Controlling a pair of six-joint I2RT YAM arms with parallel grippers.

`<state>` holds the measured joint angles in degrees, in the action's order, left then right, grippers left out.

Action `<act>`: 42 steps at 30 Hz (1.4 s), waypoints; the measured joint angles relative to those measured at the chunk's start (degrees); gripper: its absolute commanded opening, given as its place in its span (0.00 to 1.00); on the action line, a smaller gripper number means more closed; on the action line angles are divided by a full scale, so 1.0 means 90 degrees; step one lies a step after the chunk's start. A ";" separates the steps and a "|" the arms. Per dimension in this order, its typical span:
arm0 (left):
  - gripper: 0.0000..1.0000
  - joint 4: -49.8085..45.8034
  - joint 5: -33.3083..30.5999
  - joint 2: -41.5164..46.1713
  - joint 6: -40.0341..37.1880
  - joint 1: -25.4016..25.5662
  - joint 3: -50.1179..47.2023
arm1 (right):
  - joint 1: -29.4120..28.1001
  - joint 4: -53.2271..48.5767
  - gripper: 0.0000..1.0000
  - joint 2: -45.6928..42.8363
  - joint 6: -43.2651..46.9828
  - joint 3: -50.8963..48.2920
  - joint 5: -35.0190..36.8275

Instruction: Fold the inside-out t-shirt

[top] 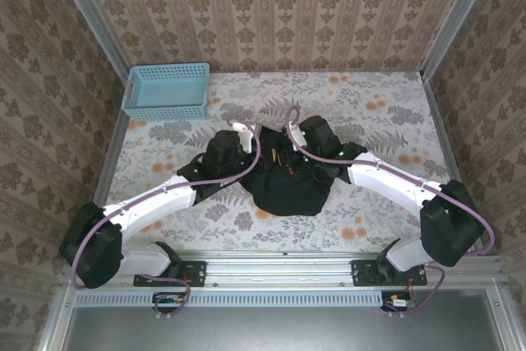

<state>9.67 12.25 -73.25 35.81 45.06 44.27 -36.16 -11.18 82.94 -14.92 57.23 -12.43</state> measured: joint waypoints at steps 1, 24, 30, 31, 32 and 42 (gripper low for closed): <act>0.00 -0.0039 -0.0002 0.0000 -0.0002 -0.0019 0.0000 | -0.0015 -0.0046 0.00 -0.0041 0.0027 0.0000 0.0017; 0.52 -0.1222 -0.0889 0.0954 -0.0848 0.0738 -0.0180 | -0.0085 -0.0408 0.00 -0.1200 -0.1229 -0.0024 0.0187; 0.54 -0.0631 -0.0954 0.0772 -0.0889 0.1175 -0.0464 | -0.0146 -0.0338 0.00 -0.1069 -0.1576 0.0041 0.0187; 0.51 -0.0525 -0.0967 0.0656 -0.0886 0.1183 -0.0464 | -0.0165 -0.0323 0.00 -0.1061 -0.1622 0.0041 0.0187; 0.44 -0.0398 -0.0993 0.0522 -0.0882 0.1183 -0.0464 | -0.0192 -0.0299 0.00 -0.1052 -0.1678 0.0041 0.0187; 0.00 0.0034 -0.0998 -0.0279 -0.0872 0.1200 -0.0452 | -0.0155 -0.0571 0.00 -0.1047 -0.1994 0.0075 0.0517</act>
<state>9.98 3.27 -75.77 27.97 55.86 40.21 -37.56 -16.32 73.52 -32.86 57.91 -7.77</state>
